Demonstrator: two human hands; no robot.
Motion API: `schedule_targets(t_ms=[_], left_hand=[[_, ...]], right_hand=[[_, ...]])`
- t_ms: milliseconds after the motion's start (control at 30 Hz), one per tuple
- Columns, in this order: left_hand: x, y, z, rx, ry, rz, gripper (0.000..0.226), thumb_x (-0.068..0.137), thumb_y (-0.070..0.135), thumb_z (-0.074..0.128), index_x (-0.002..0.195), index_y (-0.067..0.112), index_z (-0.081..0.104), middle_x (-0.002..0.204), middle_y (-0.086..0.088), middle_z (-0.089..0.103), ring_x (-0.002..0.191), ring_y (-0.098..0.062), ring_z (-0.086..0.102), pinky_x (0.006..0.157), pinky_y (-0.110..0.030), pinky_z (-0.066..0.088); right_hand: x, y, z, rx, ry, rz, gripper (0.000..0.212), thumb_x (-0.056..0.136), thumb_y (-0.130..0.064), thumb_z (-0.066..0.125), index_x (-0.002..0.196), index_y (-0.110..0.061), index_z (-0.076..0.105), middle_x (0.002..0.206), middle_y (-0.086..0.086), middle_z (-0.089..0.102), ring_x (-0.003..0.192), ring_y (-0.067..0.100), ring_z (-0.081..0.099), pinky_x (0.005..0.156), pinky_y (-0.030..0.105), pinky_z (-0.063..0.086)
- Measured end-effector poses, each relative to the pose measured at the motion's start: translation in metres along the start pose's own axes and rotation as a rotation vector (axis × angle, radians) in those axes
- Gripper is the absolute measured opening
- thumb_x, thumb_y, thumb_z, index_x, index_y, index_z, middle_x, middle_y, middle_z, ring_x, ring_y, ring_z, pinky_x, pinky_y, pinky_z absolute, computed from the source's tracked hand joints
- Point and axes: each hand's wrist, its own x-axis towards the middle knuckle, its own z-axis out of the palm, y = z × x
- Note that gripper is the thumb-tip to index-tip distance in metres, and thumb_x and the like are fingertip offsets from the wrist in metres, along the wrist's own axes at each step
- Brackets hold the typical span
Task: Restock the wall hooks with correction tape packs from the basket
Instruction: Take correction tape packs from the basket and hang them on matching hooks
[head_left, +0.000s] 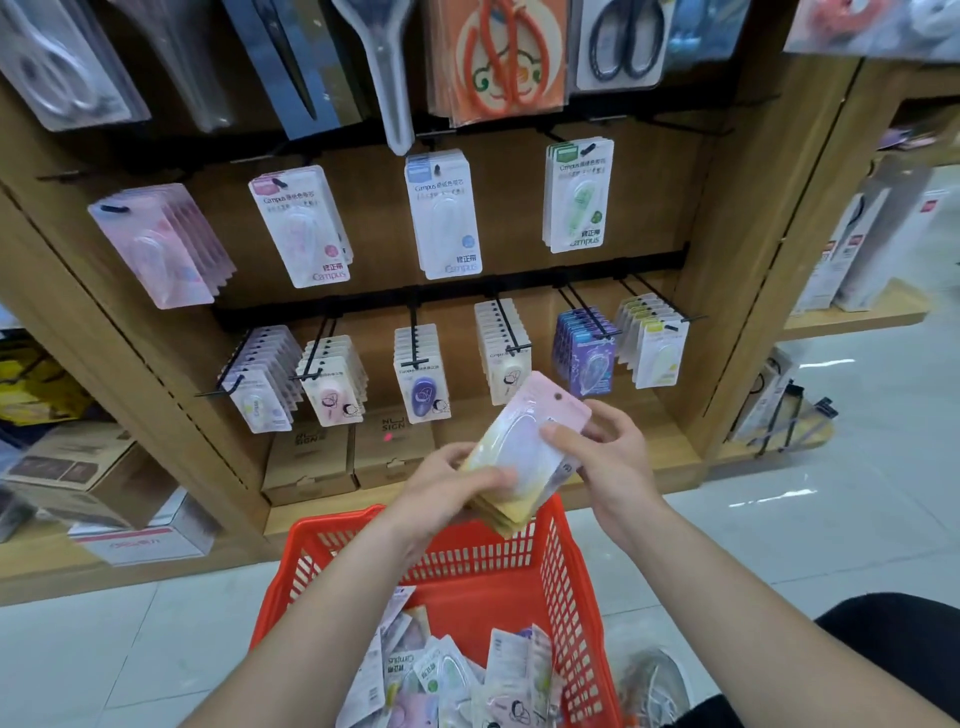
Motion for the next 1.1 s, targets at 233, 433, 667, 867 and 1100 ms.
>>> schedule_targets(t_ms=[233,433,667,867,1100], left_hand=[[0.0,0.006,0.03,-0.056,0.01,0.025,0.073,0.056,0.04,0.082,0.121,0.017,0.059,0.107,-0.005,0.076,0.089,-0.019,0.074,0.08,-0.036,0.062],[0.005,0.015,0.043,-0.022,0.041,0.148,0.079,0.059,0.043,0.085,0.132,0.031,0.054,0.113,0.008,0.074,0.099,-0.012,0.074,0.093,-0.035,0.059],[0.021,0.06,0.061,0.009,0.04,0.285,0.077,0.077,0.043,0.086,0.138,0.033,0.041,0.122,0.012,0.064,0.109,-0.01,0.066,0.095,-0.034,0.055],[0.039,0.118,0.078,-0.072,0.033,0.356,0.048,0.099,0.055,0.055,0.14,0.032,0.045,0.127,0.008,0.065,0.11,-0.01,0.066,0.074,-0.021,0.053],[0.072,0.155,0.101,-0.091,0.02,0.437,0.05,0.101,0.045,0.058,0.144,0.026,0.041,0.119,0.015,0.063,0.108,-0.007,0.066,0.09,-0.027,0.055]], right_hand=[[-0.01,-0.008,0.006,-0.186,-0.031,-0.07,0.017,0.1,-0.038,0.062,0.113,-0.03,0.07,0.107,-0.009,0.076,0.099,0.015,0.073,0.092,0.052,0.06],[-0.014,-0.019,0.002,-0.104,-0.266,-0.082,0.031,0.099,-0.025,0.068,0.129,-0.031,0.065,0.119,-0.006,0.075,0.108,0.016,0.073,0.088,0.04,0.06],[0.013,-0.05,0.0,0.056,-0.089,-0.153,0.021,0.099,-0.015,0.066,0.119,-0.011,0.069,0.112,0.005,0.077,0.107,0.025,0.074,0.092,0.046,0.059],[0.046,-0.101,-0.007,0.056,-0.1,-0.251,0.023,0.104,-0.015,0.059,0.125,-0.009,0.064,0.116,0.01,0.076,0.104,0.026,0.074,0.098,0.057,0.054],[0.075,-0.134,-0.024,0.09,-0.102,-0.306,0.025,0.104,-0.014,0.058,0.127,-0.006,0.065,0.117,0.013,0.075,0.107,0.032,0.073,0.086,0.049,0.06]])
